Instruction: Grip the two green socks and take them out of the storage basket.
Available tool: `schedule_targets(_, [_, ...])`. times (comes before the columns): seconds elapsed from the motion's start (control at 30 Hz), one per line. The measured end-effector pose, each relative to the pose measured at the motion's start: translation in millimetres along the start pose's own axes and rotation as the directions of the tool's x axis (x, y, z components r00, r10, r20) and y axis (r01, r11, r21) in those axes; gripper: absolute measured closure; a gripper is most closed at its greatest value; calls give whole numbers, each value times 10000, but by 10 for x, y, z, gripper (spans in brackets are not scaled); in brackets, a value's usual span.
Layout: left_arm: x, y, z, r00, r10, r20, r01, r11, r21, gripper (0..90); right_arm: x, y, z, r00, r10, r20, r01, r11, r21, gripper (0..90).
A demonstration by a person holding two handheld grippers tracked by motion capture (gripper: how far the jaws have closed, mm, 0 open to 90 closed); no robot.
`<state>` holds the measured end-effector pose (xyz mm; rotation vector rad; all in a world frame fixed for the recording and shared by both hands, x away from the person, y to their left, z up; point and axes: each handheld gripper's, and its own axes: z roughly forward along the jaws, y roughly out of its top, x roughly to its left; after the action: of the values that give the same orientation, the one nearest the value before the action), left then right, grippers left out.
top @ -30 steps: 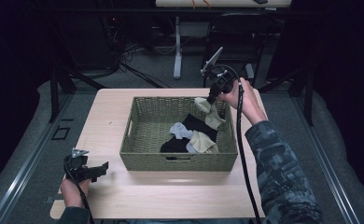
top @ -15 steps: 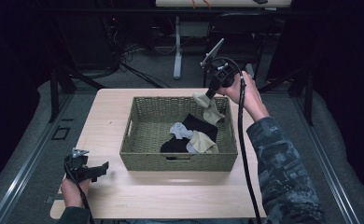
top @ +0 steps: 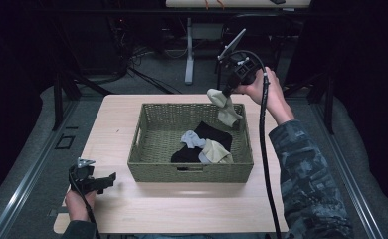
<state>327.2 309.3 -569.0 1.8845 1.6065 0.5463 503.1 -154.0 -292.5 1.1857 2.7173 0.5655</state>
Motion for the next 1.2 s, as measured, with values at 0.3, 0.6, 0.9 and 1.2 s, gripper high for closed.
schedule_targets(0.3, [-3,0,0,10000,10,-21,-10,10000,10,2,-68,-99,-197,9995,156,281,-152,9998,-139,867])
schedule_targets(0.6, [-3,1,-4,10000,-10,-52,10,10000,-19,2,-221,-311,-385,9970,576,527,-546,9970,-557,867])
schedule_targets(0.9, [-5,1,-6,10000,-24,-77,23,10000,-43,2,-426,-565,-504,9915,1080,721,-1033,9924,-668,868])
schedule_targets(1.2, [-5,1,-6,9999,-31,-103,30,10000,-52,2,-680,-895,-457,9803,1729,956,-1694,9846,-433,867])
